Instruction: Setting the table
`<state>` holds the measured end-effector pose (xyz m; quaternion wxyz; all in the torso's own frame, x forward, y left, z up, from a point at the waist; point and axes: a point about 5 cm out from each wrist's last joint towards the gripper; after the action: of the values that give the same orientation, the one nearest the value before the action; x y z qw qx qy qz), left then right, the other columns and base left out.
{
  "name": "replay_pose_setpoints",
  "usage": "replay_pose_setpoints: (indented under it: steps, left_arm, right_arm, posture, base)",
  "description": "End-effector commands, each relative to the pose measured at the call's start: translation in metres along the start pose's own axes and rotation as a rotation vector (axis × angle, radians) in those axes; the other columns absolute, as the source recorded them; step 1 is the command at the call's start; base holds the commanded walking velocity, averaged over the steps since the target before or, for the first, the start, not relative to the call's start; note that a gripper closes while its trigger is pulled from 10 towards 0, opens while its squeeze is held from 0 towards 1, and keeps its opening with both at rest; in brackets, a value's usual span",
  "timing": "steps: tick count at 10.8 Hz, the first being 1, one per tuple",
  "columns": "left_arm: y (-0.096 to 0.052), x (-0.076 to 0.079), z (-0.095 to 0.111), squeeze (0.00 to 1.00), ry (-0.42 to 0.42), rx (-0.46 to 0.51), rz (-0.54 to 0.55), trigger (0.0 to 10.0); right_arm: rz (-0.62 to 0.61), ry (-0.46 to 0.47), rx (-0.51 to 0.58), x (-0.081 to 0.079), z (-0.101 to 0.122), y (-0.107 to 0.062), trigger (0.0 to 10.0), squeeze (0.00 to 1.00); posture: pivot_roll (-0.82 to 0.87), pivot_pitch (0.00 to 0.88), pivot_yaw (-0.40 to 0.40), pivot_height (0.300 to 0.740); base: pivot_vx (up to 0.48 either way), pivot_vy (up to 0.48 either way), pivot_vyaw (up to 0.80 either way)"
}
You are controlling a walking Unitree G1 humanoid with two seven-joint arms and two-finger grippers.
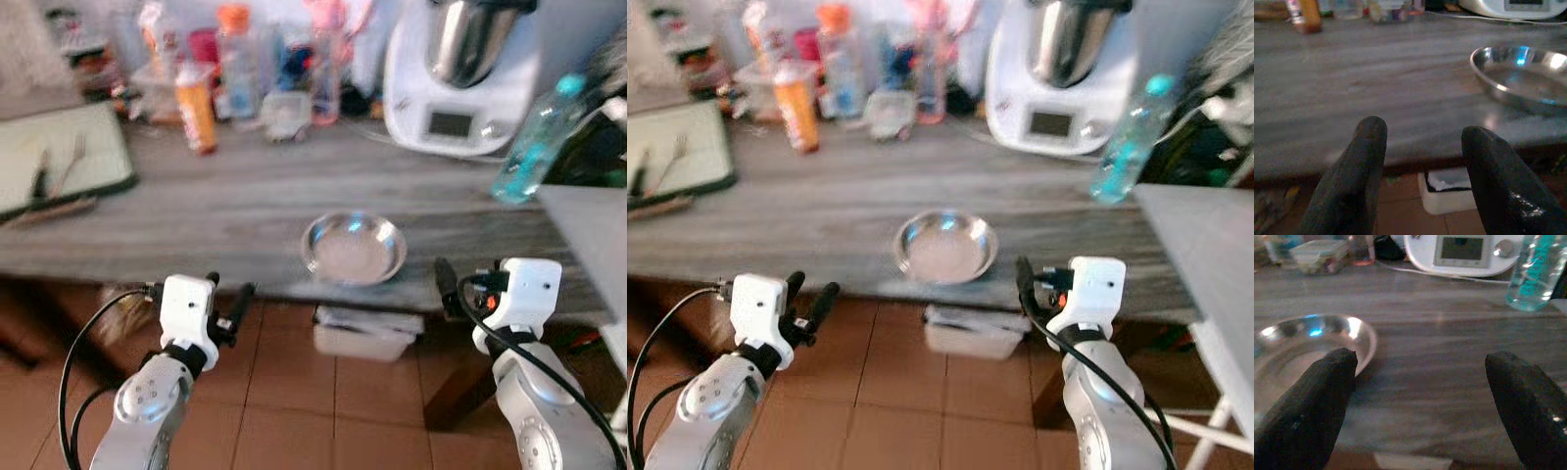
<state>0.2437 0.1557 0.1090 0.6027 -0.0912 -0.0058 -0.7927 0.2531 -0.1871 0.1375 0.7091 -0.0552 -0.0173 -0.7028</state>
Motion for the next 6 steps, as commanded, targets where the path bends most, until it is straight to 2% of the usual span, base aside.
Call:
replay_pose_setpoints:
  steps: [1, 6]
  left_arm:
    - [-0.0002, 0.0007, 0.0034, 0.0, 0.008, 0.006, 0.006, 10.0]
    - [0.0005, 0.0014, 0.0039, 0.0, 0.017, 0.001, 0.004, 10.0]
  right_arm:
    - [-0.005, 0.004, -0.016, 0.0005, -0.0026, 0.0001, 10.0, 0.0]
    - [-0.011, 0.003, -0.021, 0.0019, -0.0043, 0.0011, 10.0, 0.0]
  posture:
    - [0.04, 0.022, 0.002, 0.74]
    - [0.04, 0.023, 0.002, 0.74]
  base:
    - [-0.27, 0.0, 0.0]
    - [-0.272, 0.0, 0.0]
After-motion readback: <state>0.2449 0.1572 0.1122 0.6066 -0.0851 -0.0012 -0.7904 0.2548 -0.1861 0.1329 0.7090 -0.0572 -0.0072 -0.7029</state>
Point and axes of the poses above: a point about 5 cm out from each wrist's last joint towards the gripper, its own y axis pointing out of the wrist towards the gripper, its own z axis along the axis of the wrist's last joint, x = y × z, and after that the axes turned 9 degrees about -y, right-handed
